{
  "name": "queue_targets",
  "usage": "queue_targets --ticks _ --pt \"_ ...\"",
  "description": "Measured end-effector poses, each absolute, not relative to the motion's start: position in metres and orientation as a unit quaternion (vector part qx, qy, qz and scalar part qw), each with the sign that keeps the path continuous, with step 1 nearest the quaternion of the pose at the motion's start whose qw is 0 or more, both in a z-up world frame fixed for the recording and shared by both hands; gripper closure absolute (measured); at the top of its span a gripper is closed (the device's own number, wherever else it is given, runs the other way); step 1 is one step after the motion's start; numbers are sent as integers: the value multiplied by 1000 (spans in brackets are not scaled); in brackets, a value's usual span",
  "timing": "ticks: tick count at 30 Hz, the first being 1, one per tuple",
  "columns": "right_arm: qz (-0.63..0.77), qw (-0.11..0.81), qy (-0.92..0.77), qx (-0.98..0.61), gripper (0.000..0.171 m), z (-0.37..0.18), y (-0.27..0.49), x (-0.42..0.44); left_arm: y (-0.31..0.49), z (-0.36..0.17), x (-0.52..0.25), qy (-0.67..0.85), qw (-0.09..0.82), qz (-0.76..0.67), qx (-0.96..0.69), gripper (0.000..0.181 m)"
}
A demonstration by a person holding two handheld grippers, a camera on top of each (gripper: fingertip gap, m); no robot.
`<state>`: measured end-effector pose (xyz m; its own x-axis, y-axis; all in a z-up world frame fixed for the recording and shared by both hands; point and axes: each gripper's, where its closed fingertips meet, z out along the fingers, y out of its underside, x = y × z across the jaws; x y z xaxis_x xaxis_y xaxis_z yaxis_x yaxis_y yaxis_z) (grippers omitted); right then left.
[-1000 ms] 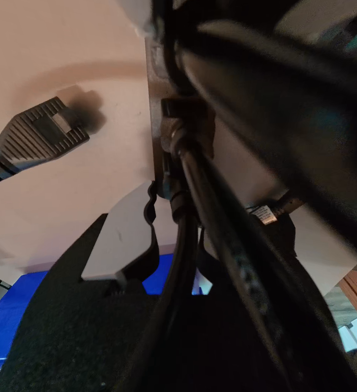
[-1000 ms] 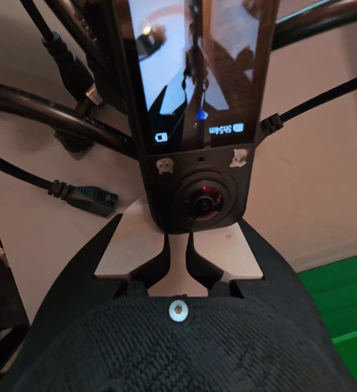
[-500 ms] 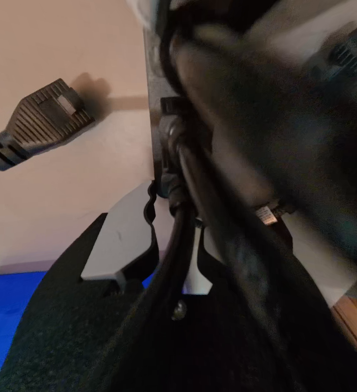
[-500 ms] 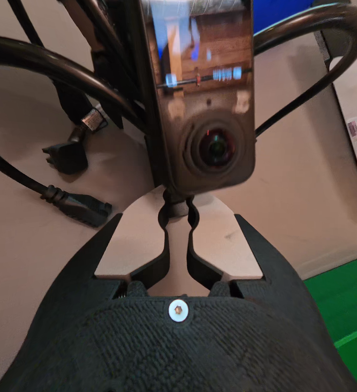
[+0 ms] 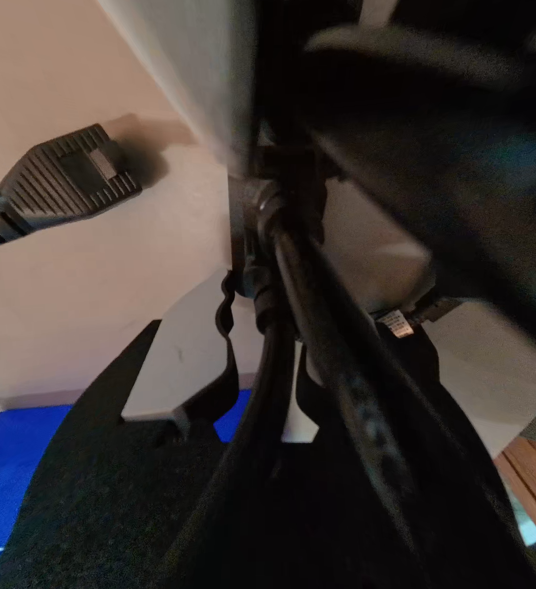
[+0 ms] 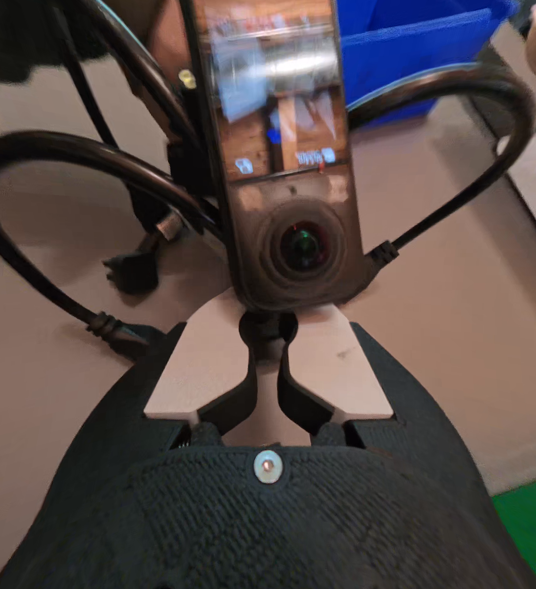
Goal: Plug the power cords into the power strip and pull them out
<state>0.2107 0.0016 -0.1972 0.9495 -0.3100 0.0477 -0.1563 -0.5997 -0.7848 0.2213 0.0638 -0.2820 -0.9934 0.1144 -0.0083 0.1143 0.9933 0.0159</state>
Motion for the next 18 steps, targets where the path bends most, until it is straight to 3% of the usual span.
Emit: queue_targets --ticks 18 --pt "-104 478 157 -858 162 -183 13 209 64 -282 220 999 1 -28 40 141"
